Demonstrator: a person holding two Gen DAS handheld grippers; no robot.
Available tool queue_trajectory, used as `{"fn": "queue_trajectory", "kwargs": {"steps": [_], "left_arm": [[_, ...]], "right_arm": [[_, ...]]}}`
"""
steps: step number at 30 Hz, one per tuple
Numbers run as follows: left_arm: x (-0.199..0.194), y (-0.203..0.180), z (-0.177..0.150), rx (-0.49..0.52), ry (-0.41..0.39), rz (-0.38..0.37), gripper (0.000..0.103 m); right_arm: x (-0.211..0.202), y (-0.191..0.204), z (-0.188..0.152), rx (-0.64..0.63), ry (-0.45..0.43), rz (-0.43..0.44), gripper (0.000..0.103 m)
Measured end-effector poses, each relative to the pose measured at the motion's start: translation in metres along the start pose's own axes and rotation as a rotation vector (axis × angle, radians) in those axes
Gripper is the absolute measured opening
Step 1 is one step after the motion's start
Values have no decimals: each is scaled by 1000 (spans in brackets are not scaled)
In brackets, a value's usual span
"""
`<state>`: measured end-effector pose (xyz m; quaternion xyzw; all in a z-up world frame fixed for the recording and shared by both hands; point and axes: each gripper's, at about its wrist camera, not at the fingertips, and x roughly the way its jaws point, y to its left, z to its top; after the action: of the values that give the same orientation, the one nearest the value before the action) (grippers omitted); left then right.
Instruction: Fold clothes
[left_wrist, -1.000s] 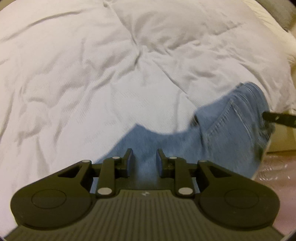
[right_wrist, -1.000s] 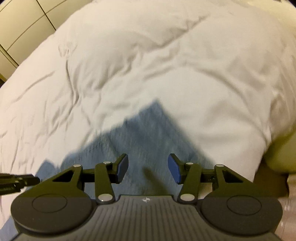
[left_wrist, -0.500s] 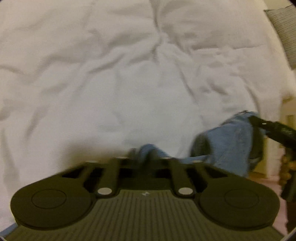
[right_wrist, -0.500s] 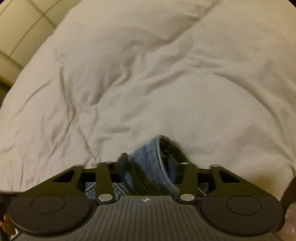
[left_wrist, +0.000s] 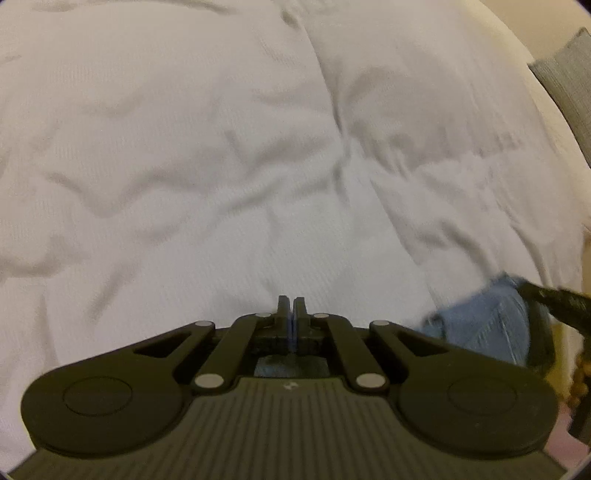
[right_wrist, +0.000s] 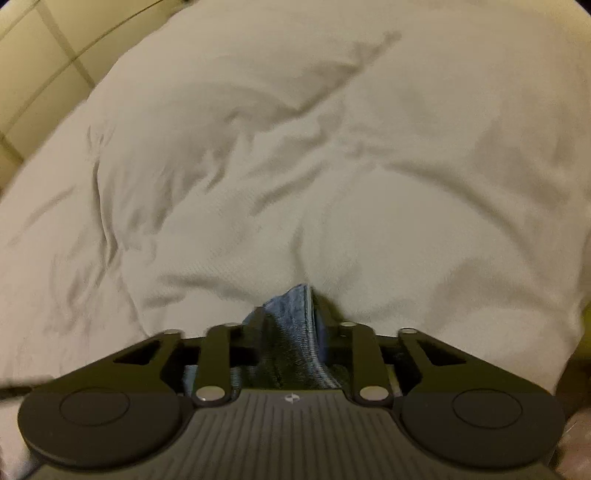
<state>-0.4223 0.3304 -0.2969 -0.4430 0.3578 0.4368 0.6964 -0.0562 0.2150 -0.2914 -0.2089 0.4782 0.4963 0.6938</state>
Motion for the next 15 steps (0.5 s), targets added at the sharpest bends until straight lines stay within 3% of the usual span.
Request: {"fn": "queue_trajectory", "kwargs": {"steps": [2,4,6,10,12,15], "left_arm": [[-17,6,2,-11,-42,30,0],[-39,16,0,-21,-61,26,0],[-57,18,-14,59,-46,-3,0],[-74,7,-62,209,32,-63,0],[-65,10,-85,224,78,-35,0],[-46,33,-99,140,109,84,2]], "right_arm": [[-16,4,-2,-25,-42,-56,50],[-41,3,-7,-7,-119,-75,49],[-64,3,-19,27,-151,-38,49],[-76,20,-59,-33,-64,36,49],[-61,25,-79,-65,15,6,45],[-44,13,-90,-12,69,-114,39]]}}
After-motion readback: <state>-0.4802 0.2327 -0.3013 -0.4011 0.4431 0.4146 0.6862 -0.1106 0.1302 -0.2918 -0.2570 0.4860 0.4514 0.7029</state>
